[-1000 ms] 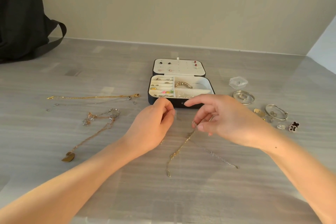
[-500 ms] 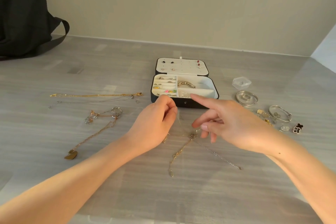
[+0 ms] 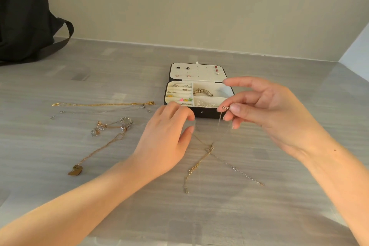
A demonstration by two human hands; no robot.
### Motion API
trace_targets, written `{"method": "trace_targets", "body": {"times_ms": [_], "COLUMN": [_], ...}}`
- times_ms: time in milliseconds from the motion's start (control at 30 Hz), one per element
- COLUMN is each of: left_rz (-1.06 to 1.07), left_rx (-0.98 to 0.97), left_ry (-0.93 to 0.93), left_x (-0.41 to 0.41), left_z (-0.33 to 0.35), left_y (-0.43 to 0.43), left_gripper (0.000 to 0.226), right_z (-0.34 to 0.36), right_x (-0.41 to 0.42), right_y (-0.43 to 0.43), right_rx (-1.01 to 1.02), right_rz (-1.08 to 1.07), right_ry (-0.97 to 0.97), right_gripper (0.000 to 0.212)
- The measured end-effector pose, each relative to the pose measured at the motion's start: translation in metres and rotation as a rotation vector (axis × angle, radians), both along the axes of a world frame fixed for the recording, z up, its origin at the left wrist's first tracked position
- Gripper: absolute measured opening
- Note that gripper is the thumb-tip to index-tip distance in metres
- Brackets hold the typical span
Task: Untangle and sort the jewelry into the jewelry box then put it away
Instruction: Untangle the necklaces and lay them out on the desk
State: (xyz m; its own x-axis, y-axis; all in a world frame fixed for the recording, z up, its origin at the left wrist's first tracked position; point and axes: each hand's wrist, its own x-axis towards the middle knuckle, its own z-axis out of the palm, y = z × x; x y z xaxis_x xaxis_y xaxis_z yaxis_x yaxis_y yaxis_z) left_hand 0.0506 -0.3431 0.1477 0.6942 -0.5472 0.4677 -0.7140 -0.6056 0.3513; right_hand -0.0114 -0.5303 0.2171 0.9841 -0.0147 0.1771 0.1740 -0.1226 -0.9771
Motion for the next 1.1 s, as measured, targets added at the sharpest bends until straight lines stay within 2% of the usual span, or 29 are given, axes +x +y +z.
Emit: {"method": "trace_targets", "body": {"times_ms": [133,233,467,600,800,867,933,1000,1100], "left_rz": [-0.227,-0.308,-0.25,-0.248,-0.204,-0.196,-0.193,-0.19,-0.205], "left_rx": [-0.01,0.095,0.142,0.234,0.289,0.286,0.272,0.27,0.256], "left_ry": [0.058,0.098,0.155,0.135,0.095,0.09,0.082,0.07,0.071], "left_x": [-0.011,-0.012,-0.014,-0.015,-0.019,-0.02,-0.02,-0.02,-0.018], "left_z": [0.004,0.0,-0.002,-0.004,-0.002,-0.002,-0.002,-0.003,-0.004], "left_y": [0.005,0.006,0.011,0.012,0.009,0.005,0.003,0.002,0.004], "left_gripper": [0.022,0.033,0.061,0.079,0.09,0.093,0.094,0.094,0.09], "right_z": [0.004,0.006,-0.005,-0.016,-0.031,-0.036,-0.04,-0.04,-0.038], "right_x": [0.002,0.001,-0.001,-0.003,0.003,0.005,0.003,-0.005,-0.024], "right_y": [-0.004,-0.008,-0.025,-0.03,-0.025,-0.02,-0.018,-0.014,0.0], "right_rx": [0.048,0.046,-0.149,-0.238,-0.396,-0.539,-0.831,-1.119,-1.136], "right_rz": [-0.038,-0.078,-0.29,-0.32,-0.324,-0.32,-0.333,-0.377,-0.29], "right_ry": [-0.039,-0.04,0.016,0.073,0.115,0.093,0.053,-0.099,-0.216], "right_gripper": [0.036,0.034,0.032,0.032,0.033,0.032,0.028,0.021,0.012]}}
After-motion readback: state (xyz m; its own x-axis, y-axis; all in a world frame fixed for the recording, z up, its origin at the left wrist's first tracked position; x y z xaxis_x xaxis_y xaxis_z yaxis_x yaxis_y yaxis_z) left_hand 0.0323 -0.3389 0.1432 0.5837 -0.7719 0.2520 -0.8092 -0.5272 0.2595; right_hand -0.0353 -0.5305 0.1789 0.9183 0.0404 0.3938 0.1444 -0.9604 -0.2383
